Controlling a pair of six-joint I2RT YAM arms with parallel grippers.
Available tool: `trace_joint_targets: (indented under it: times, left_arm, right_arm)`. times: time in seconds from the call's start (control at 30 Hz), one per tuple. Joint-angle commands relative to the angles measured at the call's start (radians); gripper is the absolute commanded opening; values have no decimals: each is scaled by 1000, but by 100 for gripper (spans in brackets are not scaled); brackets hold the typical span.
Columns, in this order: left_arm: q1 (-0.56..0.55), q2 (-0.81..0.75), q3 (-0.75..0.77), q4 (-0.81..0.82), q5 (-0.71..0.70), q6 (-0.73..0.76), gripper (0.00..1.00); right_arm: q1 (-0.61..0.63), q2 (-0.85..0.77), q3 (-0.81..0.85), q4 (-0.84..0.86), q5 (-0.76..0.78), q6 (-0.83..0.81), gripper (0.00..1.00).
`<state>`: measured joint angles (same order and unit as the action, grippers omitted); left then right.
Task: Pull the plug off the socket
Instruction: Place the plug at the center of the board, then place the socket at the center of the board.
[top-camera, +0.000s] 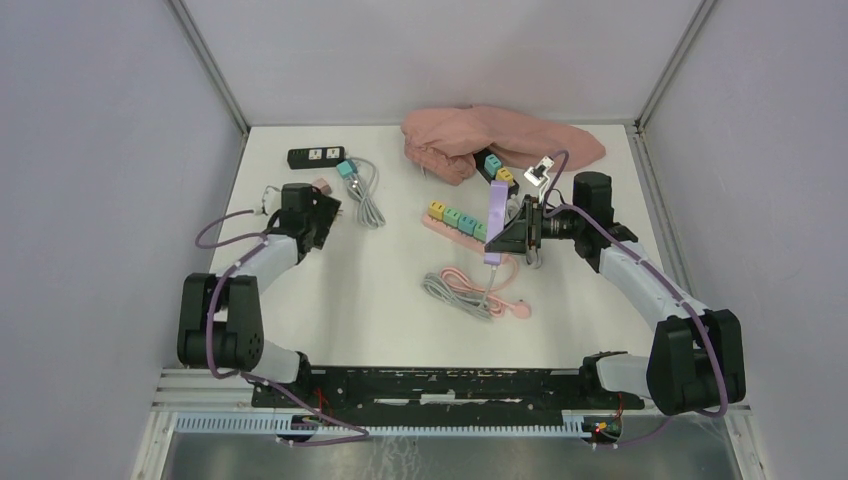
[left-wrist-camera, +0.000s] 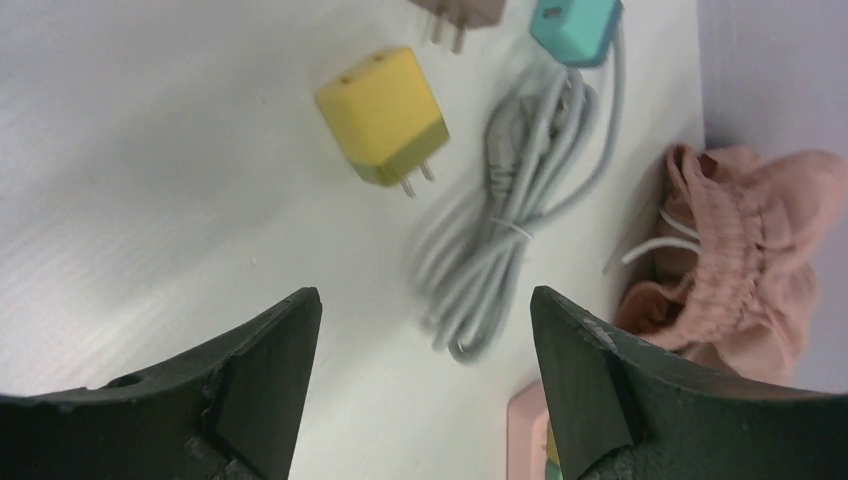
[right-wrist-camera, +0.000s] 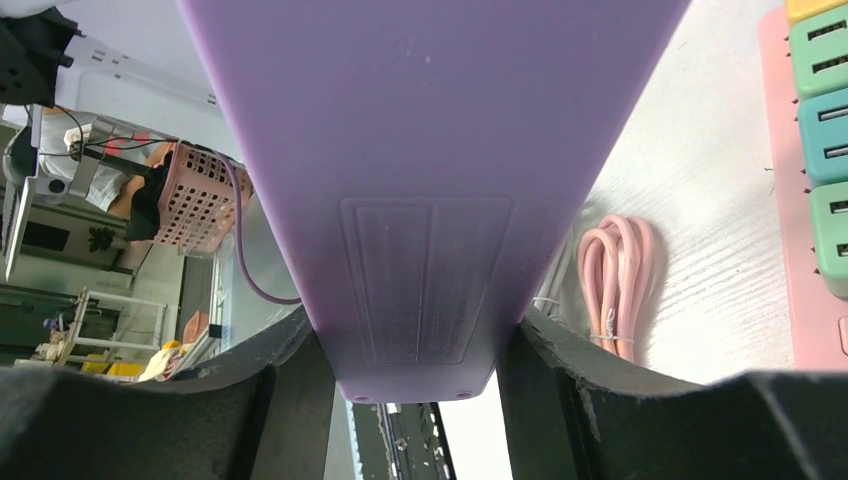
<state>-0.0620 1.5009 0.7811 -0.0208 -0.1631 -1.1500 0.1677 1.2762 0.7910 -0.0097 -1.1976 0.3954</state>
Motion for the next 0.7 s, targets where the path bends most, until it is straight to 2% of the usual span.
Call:
trace_joint_targets:
  times: [0.0, 0.13, 0.23, 0.43, 0.6, 0.67]
  left_arm:
    - [-72, -133, -39, 30, 83, 89, 83]
    - [-156, -220, -81, 65, 148, 150, 83]
    - [-209, -289, -136, 170, 245, 206, 83]
    - [-255, -439, -347, 630, 565, 289, 85]
    - [-315, -449, -474, 1076, 681, 252, 90]
    - [-351, -413, -494, 1194, 713, 227, 93]
  right_arm:
    - [-9, -16, 59, 7, -45, -43, 0]
    - [-15, -17, 73, -51, -63, -101, 0]
    - [-19, -18, 79, -73, -84, -128, 0]
    - [-19, -15, 97, -155, -121, -219, 1]
    - [-19, -8, 102, -186, -146, -260, 3]
    - [-19, -5, 105, -204, -154, -281, 3]
